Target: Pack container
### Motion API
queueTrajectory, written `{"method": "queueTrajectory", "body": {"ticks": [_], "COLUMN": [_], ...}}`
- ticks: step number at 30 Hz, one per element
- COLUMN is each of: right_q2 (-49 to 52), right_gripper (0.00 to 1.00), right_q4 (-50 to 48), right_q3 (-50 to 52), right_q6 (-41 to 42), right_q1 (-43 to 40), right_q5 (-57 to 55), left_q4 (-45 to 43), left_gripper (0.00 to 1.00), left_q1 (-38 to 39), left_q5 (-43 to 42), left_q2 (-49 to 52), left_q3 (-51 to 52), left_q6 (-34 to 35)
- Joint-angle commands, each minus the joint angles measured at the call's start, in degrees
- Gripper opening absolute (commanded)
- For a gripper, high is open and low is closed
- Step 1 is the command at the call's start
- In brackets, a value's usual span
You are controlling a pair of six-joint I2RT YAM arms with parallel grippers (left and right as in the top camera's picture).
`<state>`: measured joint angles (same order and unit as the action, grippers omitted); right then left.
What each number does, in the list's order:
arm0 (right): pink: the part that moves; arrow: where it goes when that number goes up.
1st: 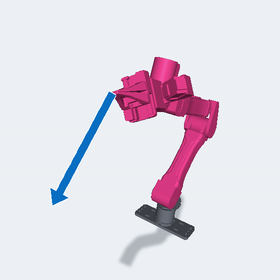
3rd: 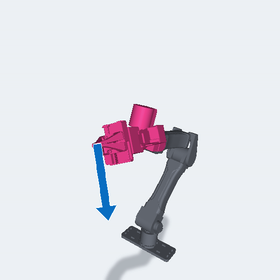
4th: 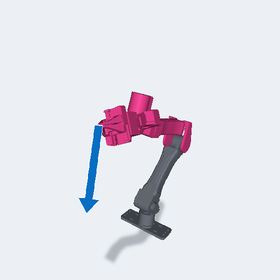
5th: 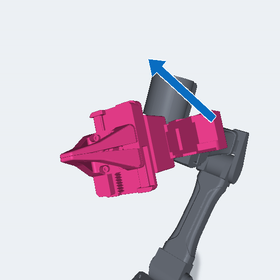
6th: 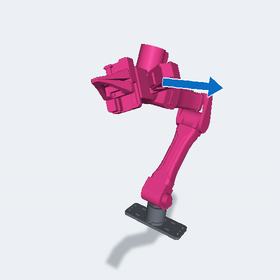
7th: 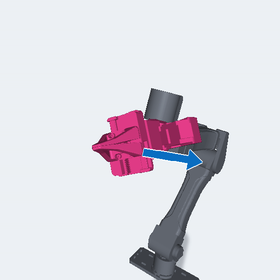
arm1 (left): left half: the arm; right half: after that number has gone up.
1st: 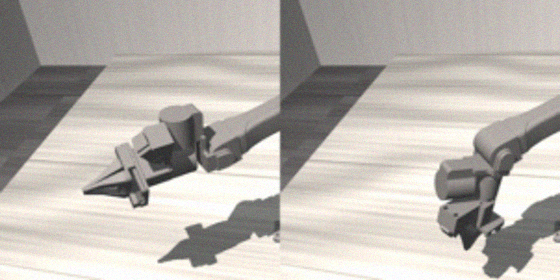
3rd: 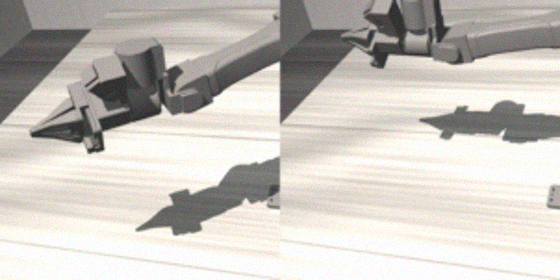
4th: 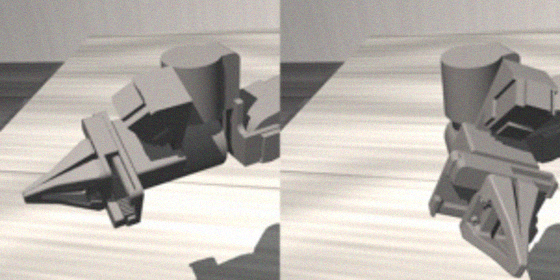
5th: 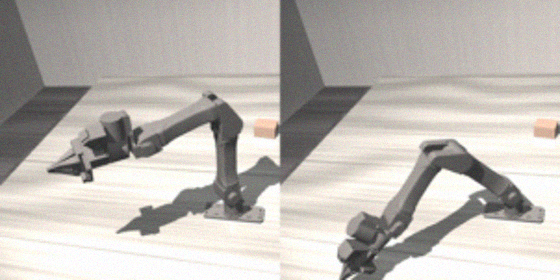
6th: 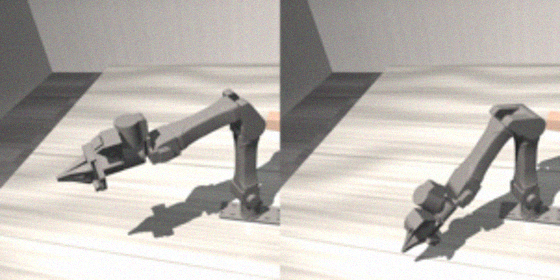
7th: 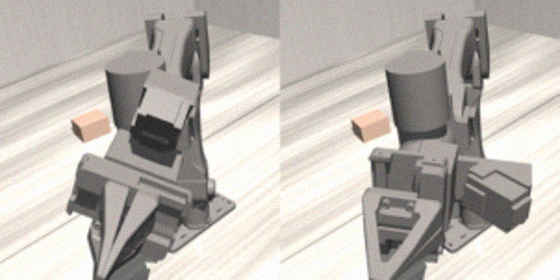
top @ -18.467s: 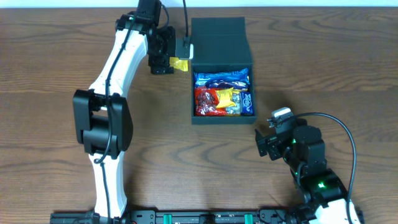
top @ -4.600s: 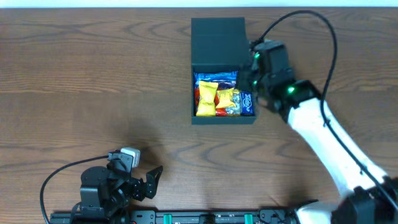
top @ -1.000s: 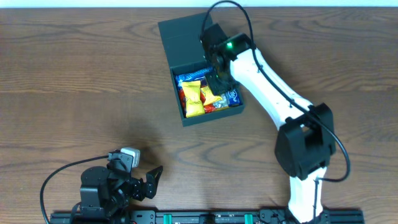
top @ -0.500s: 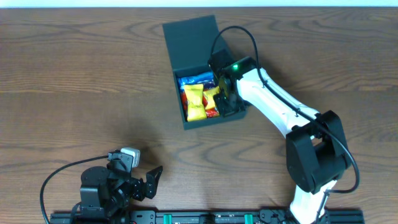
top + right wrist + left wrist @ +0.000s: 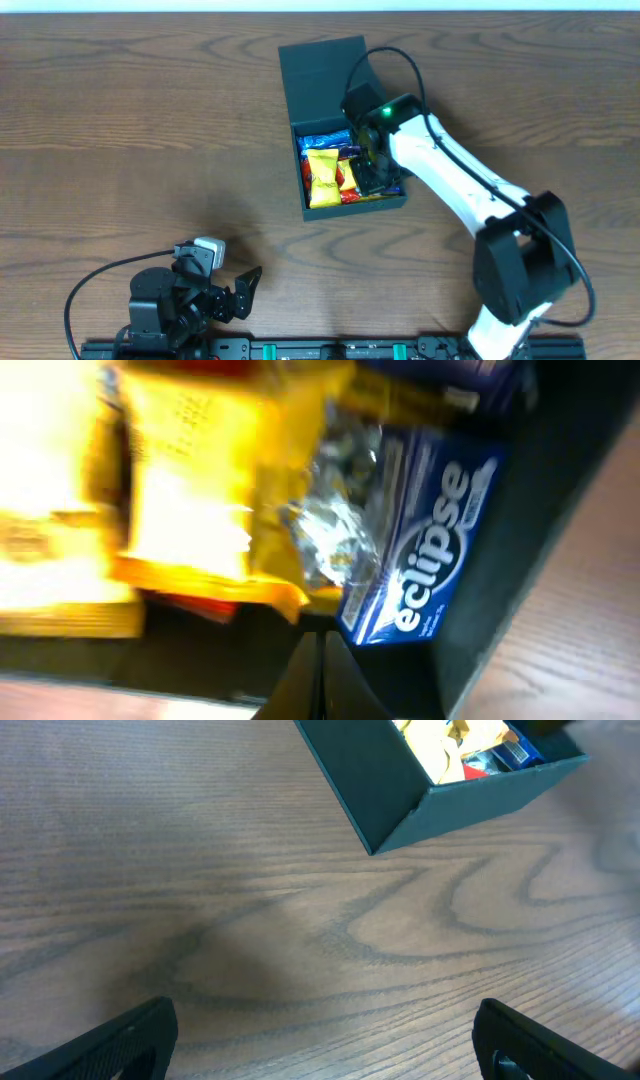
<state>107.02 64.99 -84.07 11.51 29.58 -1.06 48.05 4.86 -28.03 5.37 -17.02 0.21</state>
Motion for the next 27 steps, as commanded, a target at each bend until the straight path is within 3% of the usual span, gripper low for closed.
{"method": "queueTrajectory", "body": {"ticks": [1, 9, 16, 20, 27], "right_q2": [-5.79, -13.55, -13.09, -8.63, 6.12], "right_gripper": [0.01, 0.01, 0.01, 0.01, 0.01], "right_q4": [-2.60, -11.96, -12.98, -13.16, -13.22], "right_q3": [-0.72, -0.74, -0.74, -0.74, -6.40], "right_q6": [0.02, -2.99, -24.48, -33.35, -33.20], "right_q1": [-0.28, -11.65, -28.37, -33.92, -34.56], "right_q5": [2.08, 5.03, 37.22, 54.88, 64.96], "left_q4": [0.17, 0.17, 0.17, 0.17, 0.17], "left_gripper": [0.95, 0.95, 0.95, 0.95, 0.95], "left_q1": [-0.35, -0.35, -0.35, -0.35, -0.35], "left_q5": [0.44, 0.44, 0.44, 0.44, 0.44], "left_q2": [-0.28, -0.28, -0.28, -0.28, -0.28], "left_q3": [0.04, 0.04, 0.04, 0.04, 0.04], "left_q6": [0.20, 0.20, 0.20, 0.22, 0.20]}}
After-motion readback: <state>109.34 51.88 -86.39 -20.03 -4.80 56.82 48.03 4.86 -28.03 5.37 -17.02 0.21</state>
